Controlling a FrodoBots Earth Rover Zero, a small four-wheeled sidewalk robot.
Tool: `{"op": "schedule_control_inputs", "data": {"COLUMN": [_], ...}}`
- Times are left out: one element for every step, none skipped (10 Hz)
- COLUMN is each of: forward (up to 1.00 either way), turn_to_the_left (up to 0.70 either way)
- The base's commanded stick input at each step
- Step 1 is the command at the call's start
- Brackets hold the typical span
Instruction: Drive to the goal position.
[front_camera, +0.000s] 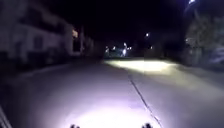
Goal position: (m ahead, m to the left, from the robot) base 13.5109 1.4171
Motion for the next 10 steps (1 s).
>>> {"op": "schedule_control_inputs", "data": {"forward": [0.85,0.85,0.85,0.85,0.85,0.85,0.85,0.85,0.85,0.85], "turn_to_the_left": [0.0,0.0,0.0,0.0,0.0,0.0,0.0,0.0,0.0,0.0]}}
